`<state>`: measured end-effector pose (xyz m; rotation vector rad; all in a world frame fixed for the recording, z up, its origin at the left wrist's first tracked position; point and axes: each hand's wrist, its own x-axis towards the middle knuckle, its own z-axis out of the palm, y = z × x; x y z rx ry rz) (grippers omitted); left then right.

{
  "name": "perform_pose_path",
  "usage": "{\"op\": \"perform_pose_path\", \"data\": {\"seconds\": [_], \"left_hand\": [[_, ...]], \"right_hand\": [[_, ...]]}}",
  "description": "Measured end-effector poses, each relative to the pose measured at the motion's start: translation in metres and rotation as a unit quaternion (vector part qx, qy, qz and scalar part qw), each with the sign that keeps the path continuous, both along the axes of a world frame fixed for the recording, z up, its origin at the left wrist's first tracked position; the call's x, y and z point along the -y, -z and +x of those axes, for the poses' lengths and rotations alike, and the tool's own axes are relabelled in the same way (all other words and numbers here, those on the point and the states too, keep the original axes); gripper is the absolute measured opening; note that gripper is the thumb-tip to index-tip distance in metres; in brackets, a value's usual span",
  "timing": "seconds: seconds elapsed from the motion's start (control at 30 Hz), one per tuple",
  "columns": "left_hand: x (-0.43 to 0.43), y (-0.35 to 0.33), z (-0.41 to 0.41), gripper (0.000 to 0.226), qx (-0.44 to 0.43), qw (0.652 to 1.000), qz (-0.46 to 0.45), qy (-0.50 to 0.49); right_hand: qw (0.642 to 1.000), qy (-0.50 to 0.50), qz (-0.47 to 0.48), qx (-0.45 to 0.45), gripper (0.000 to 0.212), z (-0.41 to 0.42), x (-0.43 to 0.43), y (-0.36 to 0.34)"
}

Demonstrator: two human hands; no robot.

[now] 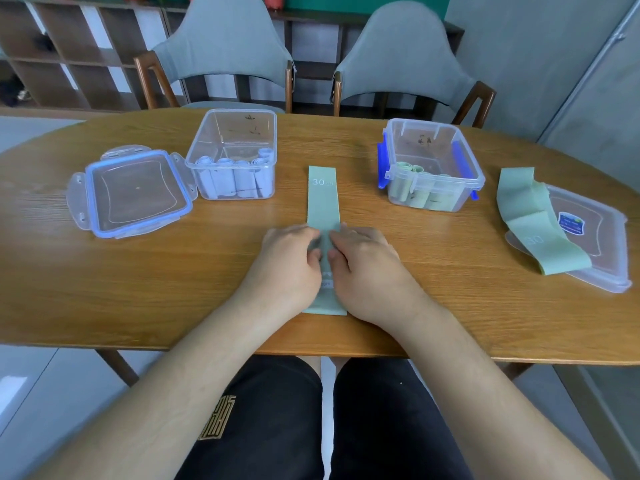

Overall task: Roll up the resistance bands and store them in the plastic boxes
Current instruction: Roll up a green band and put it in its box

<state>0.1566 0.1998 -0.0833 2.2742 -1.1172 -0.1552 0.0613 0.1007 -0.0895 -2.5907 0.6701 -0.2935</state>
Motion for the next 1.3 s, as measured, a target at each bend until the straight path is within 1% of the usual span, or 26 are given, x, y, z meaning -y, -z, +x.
{"op": "perform_pose_path", "data": {"seconds": [0.07, 0.13, 0.2, 0.27, 0.4, 0.47, 0.53, 0.6, 0.67, 0.73, 0.87, 1.0, 1.07, 1.1, 1.17, 1.23, 1.3], "left_hand": [[-0.001, -0.001, -0.003, 0.032, -0.028, 0.999, -0.020, 0.006], [-0.004, -0.002, -0.004, 0.035, -0.035, 0.999, -0.019, -0.007], [-0.009, -0.001, -0.007, 0.039, -0.016, 1.000, 0.002, -0.026], [-0.013, 0.001, -0.011, 0.040, 0.001, 1.000, 0.007, -0.021], [-0.016, 0.004, -0.015, 0.037, -0.024, 1.000, -0.019, 0.008], [-0.020, 0.003, -0.015, 0.039, -0.032, 0.999, -0.016, -0.006], [-0.026, 0.004, -0.018, 0.042, -0.017, 1.000, 0.001, -0.023], [-0.029, 0.004, -0.023, 0.039, -0.021, 1.000, -0.005, -0.011], [-0.029, 0.005, -0.026, 0.036, -0.040, 0.999, -0.023, 0.012], [-0.031, 0.005, -0.026, 0.037, -0.059, 0.998, -0.034, 0.007], [-0.041, 0.006, -0.032, 0.040, -0.052, 0.998, -0.016, -0.011], [-0.045, 0.011, -0.033, 0.037, -0.057, 0.998, -0.033, 0.001], [-0.049, 0.013, -0.033, 0.035, -0.024, 0.999, -0.040, 0.006], [-0.052, 0.014, -0.033, 0.033, 0.016, 0.999, -0.039, 0.015], [-0.055, 0.018, -0.035, 0.028, 0.091, 0.994, -0.037, 0.043], [-0.058, 0.021, -0.035, 0.030, 0.111, 0.992, -0.030, 0.051], [-0.059, 0.022, -0.033, 0.031, 0.117, 0.991, -0.027, 0.059]], "right_hand": [[1.000, -0.012, 0.023, -0.004, 0.034, -0.001, -0.004, -0.001], [1.000, -0.001, 0.027, -0.004, 0.035, -0.004, -0.006, 0.001], [0.999, 0.027, -0.009, 0.019, 0.032, -0.007, -0.008, 0.005], [0.998, 0.033, -0.028, 0.038, 0.028, -0.009, -0.012, 0.008], [0.998, 0.000, 0.007, 0.061, 0.029, -0.010, -0.019, 0.003], [0.997, 0.010, 0.022, 0.071, 0.031, -0.017, -0.022, -0.007], [0.996, 0.027, 0.037, 0.074, 0.026, -0.023, -0.025, -0.009], [0.995, 0.036, 0.057, 0.078, 0.025, -0.024, -0.031, -0.009], [0.994, 0.025, 0.064, 0.084, 0.029, -0.023, -0.034, -0.008], [0.993, 0.027, 0.073, 0.090, 0.034, -0.026, -0.036, -0.009], [0.990, 0.062, 0.096, 0.084, 0.041, -0.035, -0.041, -0.007], [0.991, 0.035, 0.097, 0.091, 0.035, -0.039, -0.042, -0.004], [0.992, 0.024, 0.086, 0.091, 0.035, -0.043, -0.039, -0.002], [0.994, 0.012, 0.068, 0.088, 0.035, -0.045, -0.039, -0.001], [0.997, -0.028, 0.001, 0.073, 0.030, -0.048, -0.040, 0.004], [0.995, -0.063, -0.051, 0.062, 0.027, -0.048, -0.040, 0.012], [0.992, -0.072, -0.076, 0.075, 0.026, -0.050, -0.039, 0.015]]}}
